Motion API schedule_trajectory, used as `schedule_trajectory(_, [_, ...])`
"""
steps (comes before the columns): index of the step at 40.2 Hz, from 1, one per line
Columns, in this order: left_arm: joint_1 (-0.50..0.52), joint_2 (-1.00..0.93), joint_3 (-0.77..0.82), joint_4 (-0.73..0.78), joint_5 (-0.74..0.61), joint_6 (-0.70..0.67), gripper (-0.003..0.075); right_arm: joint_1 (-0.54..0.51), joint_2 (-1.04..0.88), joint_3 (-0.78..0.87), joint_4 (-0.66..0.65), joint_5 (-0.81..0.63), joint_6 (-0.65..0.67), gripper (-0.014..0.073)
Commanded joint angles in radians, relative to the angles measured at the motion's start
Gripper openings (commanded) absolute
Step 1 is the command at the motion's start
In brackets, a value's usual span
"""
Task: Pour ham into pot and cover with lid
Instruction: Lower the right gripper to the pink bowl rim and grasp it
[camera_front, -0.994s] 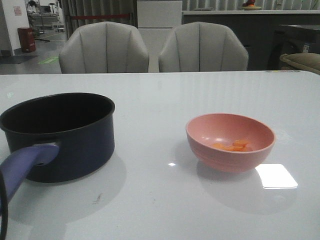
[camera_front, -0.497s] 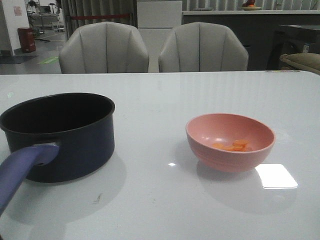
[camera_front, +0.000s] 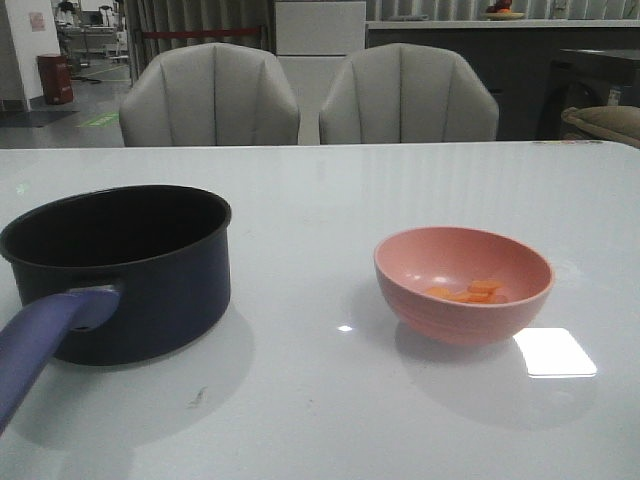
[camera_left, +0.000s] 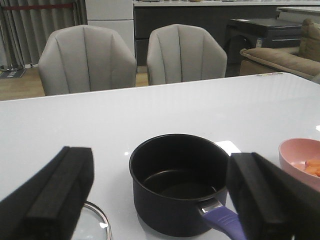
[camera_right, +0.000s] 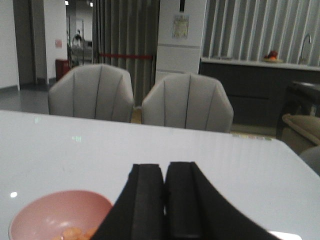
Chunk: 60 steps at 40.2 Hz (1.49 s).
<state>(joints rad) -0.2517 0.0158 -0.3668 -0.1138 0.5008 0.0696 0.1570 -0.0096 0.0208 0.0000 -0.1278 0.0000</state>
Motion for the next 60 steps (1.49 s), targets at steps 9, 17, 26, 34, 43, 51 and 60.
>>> schedule_trajectory(9, [-0.009,0.014,-0.025,-0.014,-0.082,0.000,0.0585,-0.002,0.263,-0.312,0.036,0.244,-0.006,0.0150])
schedule_trajectory(17, [-0.009,0.014,-0.025,-0.014,-0.082,0.000,0.0585,-0.002,0.440,-0.331,0.041,0.247,0.000,0.0150])
schedule_trajectory(26, [-0.009,0.014,-0.025,-0.015,-0.087,0.000,0.0585,-0.002,0.586,-0.382,0.109,0.263,0.000,0.0197])
schedule_trajectory(34, [-0.009,0.014,-0.025,-0.016,-0.087,0.000,0.0585,-0.001,0.804,-0.533,0.150,0.350,0.000,0.0451])
schedule_trajectory(43, [-0.009,0.014,-0.025,-0.028,-0.058,0.000,0.0585,0.003,1.113,-0.755,0.288,0.532,-0.006,0.0492])
schedule_trajectory(51, [-0.009,0.014,-0.025,-0.028,-0.058,0.000,0.0585,0.014,1.376,-0.939,0.308,0.645,-0.016,0.0492])
schedule_trajectory(60, [0.008,0.014,-0.025,-0.028,-0.058,0.000,0.0585,0.051,1.595,-1.051,0.308,0.663,-0.043,0.0490])
